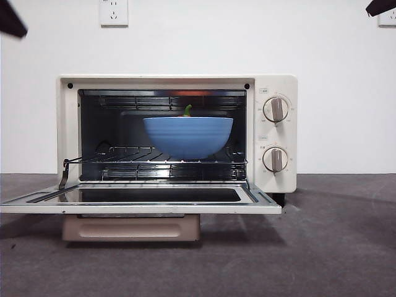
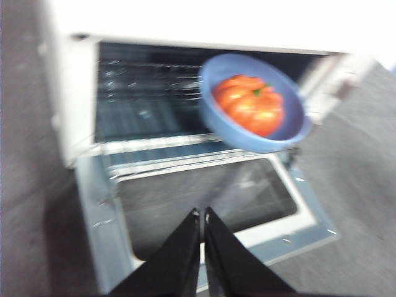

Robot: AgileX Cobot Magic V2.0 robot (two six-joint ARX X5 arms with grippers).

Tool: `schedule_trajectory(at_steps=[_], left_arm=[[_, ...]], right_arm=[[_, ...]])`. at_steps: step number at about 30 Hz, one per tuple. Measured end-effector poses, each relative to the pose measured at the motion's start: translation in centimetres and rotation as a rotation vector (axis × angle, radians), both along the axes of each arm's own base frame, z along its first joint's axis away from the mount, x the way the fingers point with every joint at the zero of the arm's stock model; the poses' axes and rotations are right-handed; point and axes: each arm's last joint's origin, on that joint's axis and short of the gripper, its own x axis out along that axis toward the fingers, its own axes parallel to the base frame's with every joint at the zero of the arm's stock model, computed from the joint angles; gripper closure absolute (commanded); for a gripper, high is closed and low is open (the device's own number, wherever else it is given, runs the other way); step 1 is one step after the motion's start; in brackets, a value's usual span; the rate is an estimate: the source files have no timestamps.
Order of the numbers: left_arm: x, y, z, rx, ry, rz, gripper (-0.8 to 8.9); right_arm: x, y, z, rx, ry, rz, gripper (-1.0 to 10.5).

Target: Place pumpkin in the steamer

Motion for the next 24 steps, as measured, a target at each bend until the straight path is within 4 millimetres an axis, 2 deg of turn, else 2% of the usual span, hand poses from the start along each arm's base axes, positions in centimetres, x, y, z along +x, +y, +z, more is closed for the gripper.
schedule_trajectory(at_steps=[5,10,17,24], left_arm=[[1.7,1.0,-3.4,-0.022,0.081,0.111,8.01],[3.5,2.1,-5.6,-0.079,0.137,0.148,8.01],[6.4,3.5,-8.6,-0.128,0.267,0.154,8.0],[8.8,3.8,-11.7,-0.145,0.362,0.114,8.0]], right_arm=[[0.0,0.0,0.0,0.001,0.003,0.006,7.3],[0.0,0.0,-0.1,-0.004,0.008,0.006,7.3],[0.0,0.0,-0.1,-0.006,0.006,0.007,7.3],[0.0,0.0,-0.1,-0.006,0.006,0.008,7.3]])
